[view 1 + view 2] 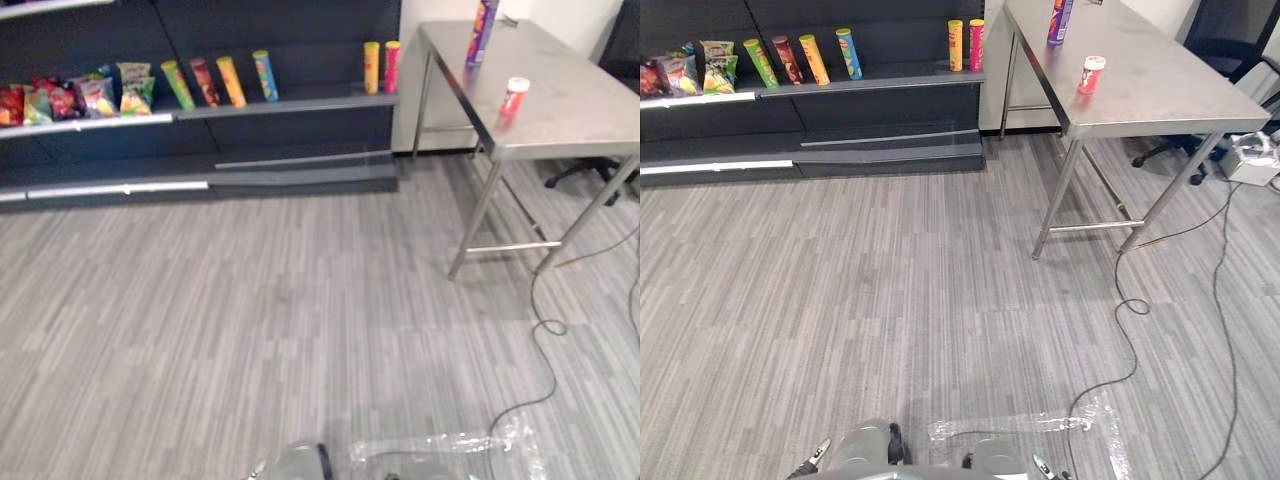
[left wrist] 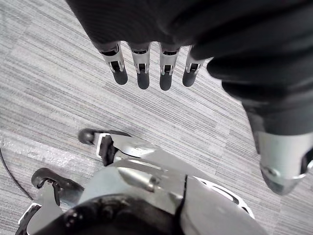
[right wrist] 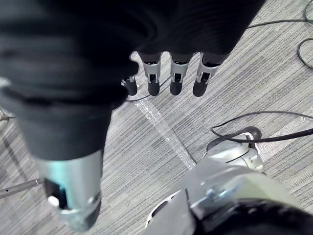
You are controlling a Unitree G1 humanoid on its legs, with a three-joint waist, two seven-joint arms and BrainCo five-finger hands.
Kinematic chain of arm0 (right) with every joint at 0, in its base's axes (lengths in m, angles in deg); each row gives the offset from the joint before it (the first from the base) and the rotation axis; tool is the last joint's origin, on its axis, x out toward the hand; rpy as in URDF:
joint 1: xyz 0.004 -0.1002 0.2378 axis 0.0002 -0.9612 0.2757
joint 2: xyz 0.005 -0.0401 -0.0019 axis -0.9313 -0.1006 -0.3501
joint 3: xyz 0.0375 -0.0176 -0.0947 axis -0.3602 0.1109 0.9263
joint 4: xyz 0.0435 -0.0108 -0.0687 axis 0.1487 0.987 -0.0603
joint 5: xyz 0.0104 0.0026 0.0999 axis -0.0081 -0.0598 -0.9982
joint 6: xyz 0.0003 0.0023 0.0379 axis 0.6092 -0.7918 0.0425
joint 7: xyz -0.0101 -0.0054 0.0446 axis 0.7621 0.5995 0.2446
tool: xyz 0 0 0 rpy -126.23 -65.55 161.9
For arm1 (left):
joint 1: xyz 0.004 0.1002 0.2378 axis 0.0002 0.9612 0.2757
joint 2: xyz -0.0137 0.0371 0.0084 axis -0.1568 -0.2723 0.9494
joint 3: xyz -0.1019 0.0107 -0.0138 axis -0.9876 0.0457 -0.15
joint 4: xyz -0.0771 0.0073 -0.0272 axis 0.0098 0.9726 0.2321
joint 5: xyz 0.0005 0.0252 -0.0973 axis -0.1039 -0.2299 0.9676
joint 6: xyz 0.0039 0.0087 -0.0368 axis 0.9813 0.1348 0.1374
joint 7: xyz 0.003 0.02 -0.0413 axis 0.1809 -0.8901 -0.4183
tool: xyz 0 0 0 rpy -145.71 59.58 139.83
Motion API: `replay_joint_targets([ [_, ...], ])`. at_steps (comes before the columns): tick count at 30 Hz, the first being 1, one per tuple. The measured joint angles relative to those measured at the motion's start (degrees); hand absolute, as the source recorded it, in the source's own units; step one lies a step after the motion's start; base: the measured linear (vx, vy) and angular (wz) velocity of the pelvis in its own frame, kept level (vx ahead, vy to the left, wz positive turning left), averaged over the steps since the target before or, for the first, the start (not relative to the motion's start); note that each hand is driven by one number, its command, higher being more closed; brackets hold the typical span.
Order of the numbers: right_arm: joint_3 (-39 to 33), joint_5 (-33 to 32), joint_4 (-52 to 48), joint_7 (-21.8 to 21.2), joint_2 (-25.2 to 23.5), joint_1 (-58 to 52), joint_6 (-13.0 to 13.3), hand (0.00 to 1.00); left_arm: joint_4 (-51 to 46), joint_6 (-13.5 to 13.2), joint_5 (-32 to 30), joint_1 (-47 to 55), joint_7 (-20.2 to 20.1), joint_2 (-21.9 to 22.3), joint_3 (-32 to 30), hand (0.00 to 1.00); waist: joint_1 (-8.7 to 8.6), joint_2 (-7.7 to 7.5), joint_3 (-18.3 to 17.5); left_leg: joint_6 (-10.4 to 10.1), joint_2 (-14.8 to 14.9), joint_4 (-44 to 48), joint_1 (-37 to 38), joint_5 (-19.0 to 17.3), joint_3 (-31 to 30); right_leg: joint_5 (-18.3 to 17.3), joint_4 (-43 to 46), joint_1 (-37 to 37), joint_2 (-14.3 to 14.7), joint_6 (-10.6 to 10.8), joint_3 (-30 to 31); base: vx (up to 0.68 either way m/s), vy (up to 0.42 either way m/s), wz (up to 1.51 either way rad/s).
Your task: Put the gum and the chips on the shelf.
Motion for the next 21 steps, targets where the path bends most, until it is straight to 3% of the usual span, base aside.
replay_joint_targets([
  [2,0.0,0.0,0.0,0.2,-0.1,1.0,0.0,0.0,-0.6,-0.4,0.0,0.1,-0.2,0.1,0.4,0.0,0.12,0.21,0.2,0.4,-0.6,-8.9,-2.0,2.9,-0.7,-1.4,-0.1,0.2,-0.6,0.3,1.1,0.21,0.119,-0.22],
  [4,0.0,0.0,-0.1,0.8,0.1,1.3,0.0,0.0,-0.8,-0.4,0.2,0.4,-0.3,0.3,1.0,0.0,0.16,0.9,0.3,-0.4,-0.8,-21.2,-2.1,8.6,-2.4,-2.9,-1.1,2.1,-0.8,1.9,2.6,0.3,0.184,-0.27],
  [6,0.0,0.1,0.0,1.1,0.7,1.8,0.0,0.0,-0.7,-0.3,2.1,0.8,-0.7,0.5,1.7,0.0,0.32,2.04,0.3,-0.6,-0.1,-27.2,-2.1,12.1,-4.3,-3.9,-2.9,4.4,-0.8,3.5,4.7,0.42,0.303,-0.57],
  [7,0.0,0.1,0.1,1.2,0.6,1.9,0.0,0.0,-0.6,-0.3,2.3,0.8,-1.1,0.6,1.6,0.0,0.54,1.8,0.1,-0.4,-0.6,-25.3,-2.1,17.2,-4.1,-4.4,-4.7,6.1,-1.8,4.4,6.6,0.49,0.361,-0.75],
  [8,-0.1,0.1,0.1,1.2,0.5,2.1,0.0,0.0,-0.6,-0.3,2.3,1.1,-1.3,0.4,1.6,0.0,0.74,1.55,-0.2,0.8,-1.5,-24.2,-2.1,18.3,-3.8,-4.5,-6.0,6.9,-2.8,4.5,7.4,0.53,0.359,-0.78],
  [10,-1.2,0.2,0.6,0.9,-0.6,2.7,0.1,0.0,-0.4,-0.4,2.3,0.5,-1.3,-0.8,1.6,0.0,1.12,-0.29,-1.9,3.6,-4.0,-20.5,-3.5,14.9,-0.5,-1.5,-8.0,6.6,-6.4,4.9,10.9,0.56,0.291,-0.48],
  [12,-4.2,0.4,0.7,0.9,-1.2,2.6,0.1,0.0,-0.2,-0.7,2.1,-0.5,-1.2,-1.1,1.7,0.0,0.76,-0.45,-2.7,6.6,-6.0,-18.4,-3.7,12.5,0.8,2.7,-6.4,5.7,-8.3,6.6,13.5,0.58,0.322,0.02],
  [14,-6.7,0.8,1.0,0.8,-1.6,2.6,-0.2,0.0,0.7,-0.9,1.4,-1.0,-1.1,-1.2,1.9,0.0,0.91,-0.38,-3.1,8.3,-7.0,-18.2,-2.2,10.6,2.0,6.4,-0.8,3.6,-8.9,6.8,15.3,0.54,0.308,0.01],
  [16,-8.6,0.8,0.9,0.8,-1.8,2.6,-0.3,0.0,0.8,-0.9,1.0,-1.0,-1.1,-1.3,2.2,0.0,1.0,-0.37,-3.2,9.0,-7.8,-18.6,3.5,7.9,2.5,15.9,14.3,-0.8,-8.8,8.0,16.2,0.45,0.239,-0.07],
  [18,-8.6,0.8,0.9,0.7,-1.9,2.6,-0.3,0.0,0.8,-0.8,0.7,-1.0,-1.2,-1.7,3.8,0.0,0.9,0.11,-2.8,9.3,-8.1,-20.1,9.0,4.2,2.4,21.5,27.6,-5.1,-9.1,9.2,15.0,0.32,0.147,-0.1],
  [19,-8.6,0.8,0.8,0.7,-2.1,2.7,-0.3,0.0,0.8,-0.7,0.3,-1.0,-1.3,-2.1,4.3,0.0,0.72,-0.37,-2.7,9.5,-8.6,-20.1,10.4,3.7,2.3,21.0,32.4,-6.9,-9.6,8.6,14.4,0.31,0.098,-0.04],
  [20,-8.3,0.6,0.3,0.6,-2.1,2.8,-0.3,0.0,0.9,-0.3,-0.4,-1.0,-1.3,-2.2,4.6,0.0,0.21,-0.56,-2.7,9.4,-8.9,-21.4,14.1,2.6,2.1,17.7,39.5,-10.3,-10.0,6.8,12.5,0.28,0.047,-0.09],
  [21,-6.7,0.6,0.1,0.7,-1.5,2.4,-0.2,0.0,1.4,-0.2,-0.4,-0.8,-1.3,-1.9,5.4,0.0,0.0,0.51,-2.1,9.3,-8.9,-24.2,18.9,2.2,2.1,14.2,42.2,-12.5,-10.1,5.4,9.2,0.28,0.028,-0.11],
])
